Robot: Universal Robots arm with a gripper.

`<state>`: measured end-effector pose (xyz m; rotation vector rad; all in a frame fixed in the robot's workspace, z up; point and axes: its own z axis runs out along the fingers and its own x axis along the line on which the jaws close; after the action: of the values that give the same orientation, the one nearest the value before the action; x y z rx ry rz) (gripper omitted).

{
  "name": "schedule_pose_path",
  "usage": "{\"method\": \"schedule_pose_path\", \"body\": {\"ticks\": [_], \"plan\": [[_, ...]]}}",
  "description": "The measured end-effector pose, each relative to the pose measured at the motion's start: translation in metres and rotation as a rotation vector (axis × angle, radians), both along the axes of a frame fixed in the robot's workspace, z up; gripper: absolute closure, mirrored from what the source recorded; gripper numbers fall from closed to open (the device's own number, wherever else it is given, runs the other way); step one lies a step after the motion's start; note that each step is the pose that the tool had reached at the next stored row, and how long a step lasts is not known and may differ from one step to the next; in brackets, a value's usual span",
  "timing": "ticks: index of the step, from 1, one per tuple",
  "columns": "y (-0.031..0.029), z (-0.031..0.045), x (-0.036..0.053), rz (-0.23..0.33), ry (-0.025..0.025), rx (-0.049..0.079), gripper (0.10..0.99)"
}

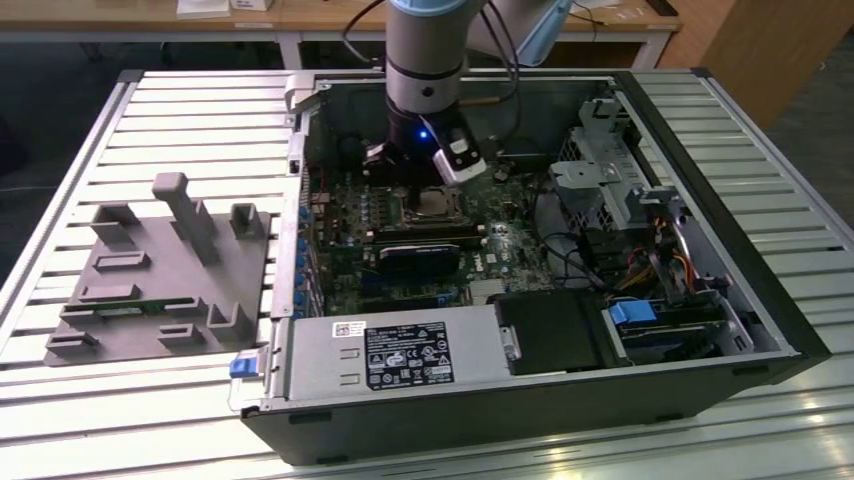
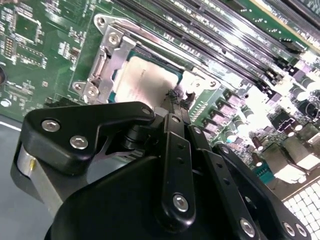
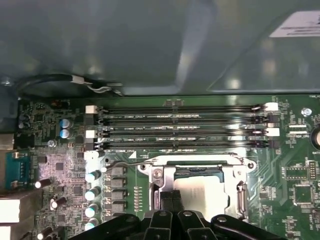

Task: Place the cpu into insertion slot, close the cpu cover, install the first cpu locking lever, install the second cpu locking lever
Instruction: 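Close the cpu cover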

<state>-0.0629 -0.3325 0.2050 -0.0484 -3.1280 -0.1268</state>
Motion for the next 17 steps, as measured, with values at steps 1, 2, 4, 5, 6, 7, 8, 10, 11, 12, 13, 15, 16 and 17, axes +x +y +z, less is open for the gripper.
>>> {"method": "schedule_pose_path", "body": {"ticks": [1, 2, 4, 5, 6, 7, 8, 10, 11, 12, 13, 15, 16, 17], "plan": [[0.0, -0.0004, -0.0012, 0.001, 0.0, 0.0, 0.98], [-0.0001, -0.0009, -0.002, 0.002, 0.0001, 0.0, 0.98], [-0.0003, -0.0025, -0.0024, 0.003, 0.0001, 0.0, 0.98], [-0.0003, -0.0035, -0.0025, 0.004, 0.0, 0.0, 0.98], [-0.0003, -0.0045, -0.0026, 0.005, 0.0001, 0.0, 0.98], [-0.0003, -0.0052, -0.0028, 0.005, 0.0001, 0.0, 0.98], [-0.0004, -0.0055, -0.003, 0.006, 0.0003, 0.0, 0.98], [-0.0004, -0.0056, -0.0029, 0.006, 0.0004, -0.001, 0.98], [-0.0003, -0.0057, -0.0029, 0.006, 0.0003, 0.0, 0.98], [-0.0003, -0.0058, -0.0027, 0.006, 0.0002, 0.0, 0.98], [-0.0003, -0.0058, -0.0021, 0.006, 0.0002, 0.0, 0.98], [-0.0004, -0.0057, -0.0005, 0.006, 0.0003, 0.001, 0.98], [-0.0004, -0.0057, 0.0004, 0.006, 0.0004, 0.001, 0.98], [-0.0004, -0.0057, 0.0013, 0.006, 0.0003, 0.001, 0.98]]}}
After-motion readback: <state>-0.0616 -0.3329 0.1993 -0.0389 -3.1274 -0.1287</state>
